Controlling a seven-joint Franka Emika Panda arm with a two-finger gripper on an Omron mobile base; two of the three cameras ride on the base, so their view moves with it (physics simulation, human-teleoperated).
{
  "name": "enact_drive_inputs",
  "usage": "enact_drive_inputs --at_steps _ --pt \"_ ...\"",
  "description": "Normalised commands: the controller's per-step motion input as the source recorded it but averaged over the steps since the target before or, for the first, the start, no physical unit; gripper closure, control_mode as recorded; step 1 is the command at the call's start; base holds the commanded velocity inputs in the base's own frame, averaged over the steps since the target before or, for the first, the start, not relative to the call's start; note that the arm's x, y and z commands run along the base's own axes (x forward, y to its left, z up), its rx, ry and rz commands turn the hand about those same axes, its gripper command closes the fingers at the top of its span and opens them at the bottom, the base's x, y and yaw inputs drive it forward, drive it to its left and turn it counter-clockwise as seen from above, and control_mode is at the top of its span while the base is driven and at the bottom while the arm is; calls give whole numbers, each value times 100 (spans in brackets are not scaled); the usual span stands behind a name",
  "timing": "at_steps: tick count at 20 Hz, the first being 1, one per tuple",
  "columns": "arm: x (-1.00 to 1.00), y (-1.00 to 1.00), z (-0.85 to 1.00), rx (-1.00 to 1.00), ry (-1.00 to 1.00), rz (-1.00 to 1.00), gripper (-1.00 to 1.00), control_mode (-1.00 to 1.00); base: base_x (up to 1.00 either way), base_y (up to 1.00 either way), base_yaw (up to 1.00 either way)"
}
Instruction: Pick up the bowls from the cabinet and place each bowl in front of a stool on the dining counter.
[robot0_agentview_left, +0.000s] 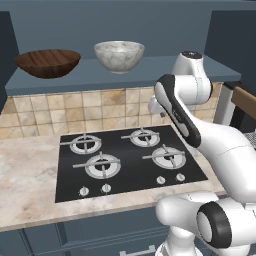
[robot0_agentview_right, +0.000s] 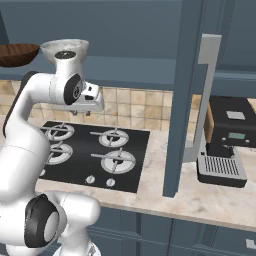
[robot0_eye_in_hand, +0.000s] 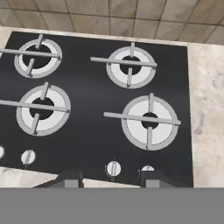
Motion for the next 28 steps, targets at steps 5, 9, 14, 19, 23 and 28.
enact_drive_inputs --at_steps 5,9,14,19,23,28 --pt "-7 11 0 0 -2 0 -100 -100 0 0 0" --pt "-19 23 1 0 -11 -2 -100 -100 0 0 0" --pt "-11 27 11 0 -19 -11 -100 -100 0 0 0" --pt "0 21 4 9 -12 -18 -100 -100 0 0 0" --pt "0 24 8 12 -6 -16 -100 -100 0 0 0" --pt "0 4 40 10 0 -3 -100 -100 0 0 0"
